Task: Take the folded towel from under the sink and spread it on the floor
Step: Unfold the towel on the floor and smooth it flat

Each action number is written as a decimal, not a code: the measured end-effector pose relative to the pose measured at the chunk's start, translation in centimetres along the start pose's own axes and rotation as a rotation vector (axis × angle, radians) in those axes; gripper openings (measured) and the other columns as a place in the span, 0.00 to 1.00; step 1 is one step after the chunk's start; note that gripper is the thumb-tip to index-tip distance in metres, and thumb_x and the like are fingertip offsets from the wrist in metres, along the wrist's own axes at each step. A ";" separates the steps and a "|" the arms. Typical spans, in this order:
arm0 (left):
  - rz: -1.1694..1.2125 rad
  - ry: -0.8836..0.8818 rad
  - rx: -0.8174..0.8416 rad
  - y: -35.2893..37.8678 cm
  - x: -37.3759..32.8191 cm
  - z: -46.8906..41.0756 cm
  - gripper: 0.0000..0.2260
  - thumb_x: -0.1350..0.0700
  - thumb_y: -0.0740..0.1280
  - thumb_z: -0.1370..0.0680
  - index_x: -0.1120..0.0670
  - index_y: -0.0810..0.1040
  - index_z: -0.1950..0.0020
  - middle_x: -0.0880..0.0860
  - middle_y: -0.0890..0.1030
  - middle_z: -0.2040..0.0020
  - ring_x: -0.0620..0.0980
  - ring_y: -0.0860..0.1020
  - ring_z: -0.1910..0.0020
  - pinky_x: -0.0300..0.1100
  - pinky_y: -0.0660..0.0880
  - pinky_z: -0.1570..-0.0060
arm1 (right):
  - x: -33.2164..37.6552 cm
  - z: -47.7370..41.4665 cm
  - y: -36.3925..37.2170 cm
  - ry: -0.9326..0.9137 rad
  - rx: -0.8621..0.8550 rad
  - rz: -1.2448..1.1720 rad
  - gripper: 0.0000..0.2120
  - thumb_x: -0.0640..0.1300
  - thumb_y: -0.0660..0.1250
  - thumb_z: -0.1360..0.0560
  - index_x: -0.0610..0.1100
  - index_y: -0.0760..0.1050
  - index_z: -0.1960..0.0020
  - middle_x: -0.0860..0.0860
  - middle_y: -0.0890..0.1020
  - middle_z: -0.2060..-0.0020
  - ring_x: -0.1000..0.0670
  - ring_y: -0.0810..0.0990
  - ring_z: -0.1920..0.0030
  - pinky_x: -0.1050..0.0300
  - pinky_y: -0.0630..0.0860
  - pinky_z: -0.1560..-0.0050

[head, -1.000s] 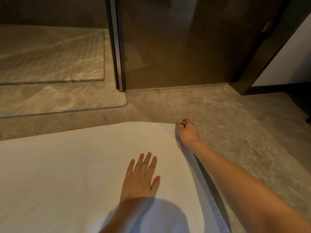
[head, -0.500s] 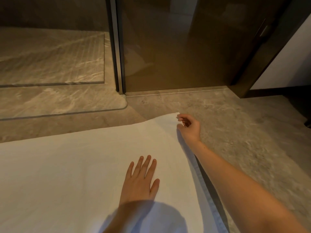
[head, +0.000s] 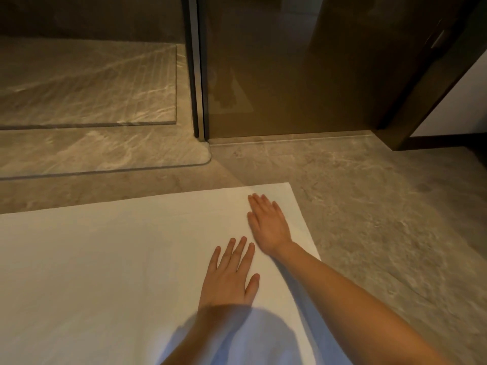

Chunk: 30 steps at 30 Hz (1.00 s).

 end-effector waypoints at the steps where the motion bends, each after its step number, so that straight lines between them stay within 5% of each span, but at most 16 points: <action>1: 0.005 0.001 -0.001 0.0 -0.1 0.0 0.27 0.44 0.53 0.23 0.53 0.69 0.27 0.53 0.69 0.27 0.55 0.68 0.28 0.55 0.56 0.30 | -0.7 -0.1 -0.1 0.023 0.004 0.014 0.25 0.51 0.44 0.17 0.48 0.49 0.21 0.52 0.53 0.22 0.52 0.47 0.22 0.54 0.41 0.24; 11: 0.184 -0.019 0.159 0.8 0.3 -0.3 0.29 0.40 0.46 0.20 0.48 0.48 0.21 0.46 0.45 0.20 0.46 0.40 0.23 0.49 0.37 0.25 | -0.3 -0.3 -0.6 0.081 0.198 0.152 0.26 0.50 0.42 0.17 0.47 0.42 0.21 0.51 0.46 0.21 0.50 0.44 0.22 0.51 0.44 0.23; 13: 0.404 -0.064 0.159 -0.3 1.0 -0.2 0.26 0.43 0.51 0.19 0.47 0.53 0.21 0.46 0.51 0.21 0.44 0.45 0.23 0.43 0.40 0.25 | 0.7 -0.3 -1.6 0.094 0.222 0.155 0.25 0.49 0.43 0.16 0.44 0.45 0.21 0.48 0.49 0.21 0.48 0.48 0.22 0.50 0.47 0.23; 16: 0.638 -0.139 0.020 -4.7 4.2 0.7 0.20 0.48 0.56 0.19 0.48 0.67 0.27 0.47 0.69 0.27 0.45 0.65 0.28 0.38 0.59 0.31 | 3.1 -0.3 -4.7 0.108 0.017 -0.035 0.21 0.46 0.49 0.16 0.40 0.63 0.26 0.42 0.68 0.28 0.43 0.65 0.28 0.51 0.62 0.30; 18: 0.512 -0.097 -0.053 -8.6 6.8 1.7 0.16 0.49 0.57 0.19 0.49 0.73 0.32 0.47 0.75 0.35 0.46 0.71 0.36 0.38 0.66 0.39 | 5.5 0.4 -6.6 0.114 -0.143 -0.199 0.16 0.45 0.53 0.17 0.40 0.74 0.37 0.43 0.78 0.41 0.42 0.74 0.40 0.52 0.70 0.44; 22: 0.326 -0.032 -0.079 -16.2 13.1 5.6 0.12 0.53 0.59 0.19 0.50 0.77 0.39 0.47 0.78 0.45 0.45 0.72 0.44 0.38 0.67 0.48 | 11.7 1.6 -8.2 0.051 -0.196 -0.387 0.09 0.43 0.57 0.20 0.45 0.76 0.53 0.49 0.79 0.58 0.47 0.76 0.57 0.55 0.67 0.60; 30: 0.172 -0.156 0.111 -23.9 28.6 20.3 0.14 0.50 0.58 0.18 0.49 0.74 0.34 0.44 0.75 0.40 0.44 0.74 0.43 0.40 0.71 0.43 | 29.7 3.5 -10.9 -0.249 -0.058 -0.436 0.11 0.44 0.60 0.20 0.42 0.80 0.48 0.49 0.83 0.55 0.50 0.79 0.56 0.49 0.77 0.54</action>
Point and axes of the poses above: each hand's wrist, its own z-axis away from the middle knuckle, its own y-axis out of the palm, x = y × z, the point moved 8 cm from there along -z, towards the middle knuckle
